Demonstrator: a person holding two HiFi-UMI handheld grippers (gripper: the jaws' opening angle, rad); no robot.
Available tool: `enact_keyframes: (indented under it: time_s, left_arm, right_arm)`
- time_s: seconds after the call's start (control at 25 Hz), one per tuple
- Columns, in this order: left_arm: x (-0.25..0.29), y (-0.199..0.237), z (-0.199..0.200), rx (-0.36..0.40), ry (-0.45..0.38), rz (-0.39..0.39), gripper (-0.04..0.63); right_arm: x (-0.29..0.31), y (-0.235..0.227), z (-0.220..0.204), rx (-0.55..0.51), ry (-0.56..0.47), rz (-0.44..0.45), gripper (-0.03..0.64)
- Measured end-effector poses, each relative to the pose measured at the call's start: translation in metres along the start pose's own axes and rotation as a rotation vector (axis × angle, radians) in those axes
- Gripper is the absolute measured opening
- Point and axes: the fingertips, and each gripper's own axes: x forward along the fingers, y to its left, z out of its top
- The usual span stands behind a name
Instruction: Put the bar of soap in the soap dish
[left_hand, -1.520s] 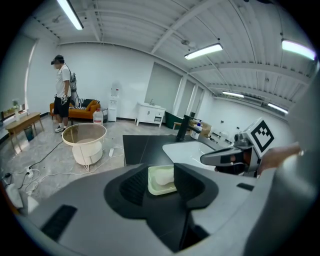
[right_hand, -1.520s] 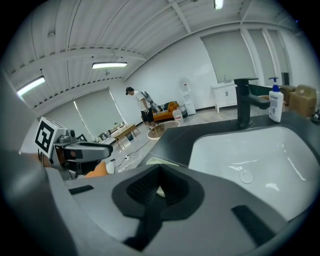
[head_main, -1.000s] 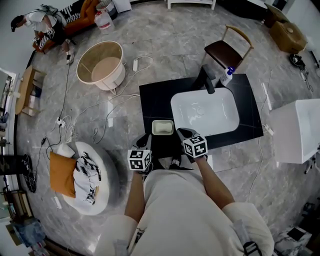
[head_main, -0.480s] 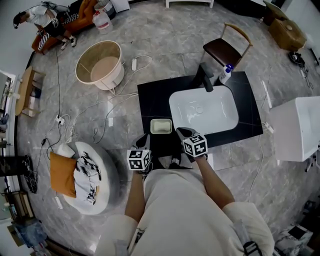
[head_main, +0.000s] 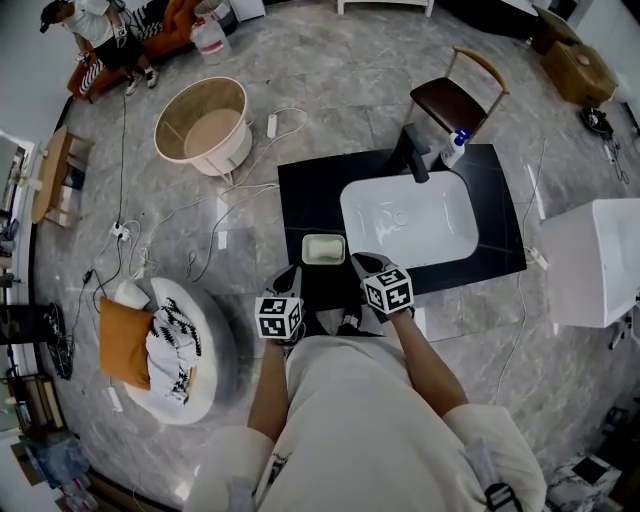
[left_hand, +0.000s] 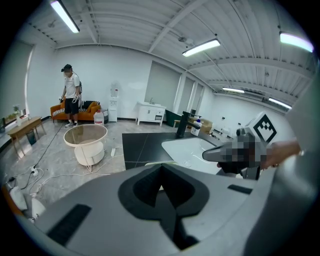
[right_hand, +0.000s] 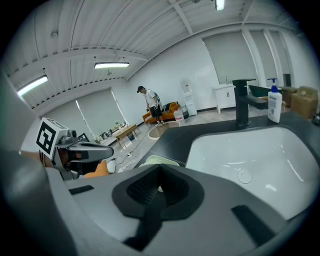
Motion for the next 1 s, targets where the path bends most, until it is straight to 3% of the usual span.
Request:
enact_keyframes:
  time_s: [0.24, 1.0]
  left_arm:
    - [-0.0025, 0.0064, 0.0042, -0.023, -0.035, 0.024, 0.005]
    - [-0.0042, 0.0091, -0.0007, -0.014, -0.011, 0.043, 0.005]
  right_arm:
    - [0.001, 0.0003, 0.0016, 0.003, -0.002, 0.004, 0.003]
    - [-0.0005, 0.0012, 0.0001, 0.003, -0.006, -0.003, 0.003]
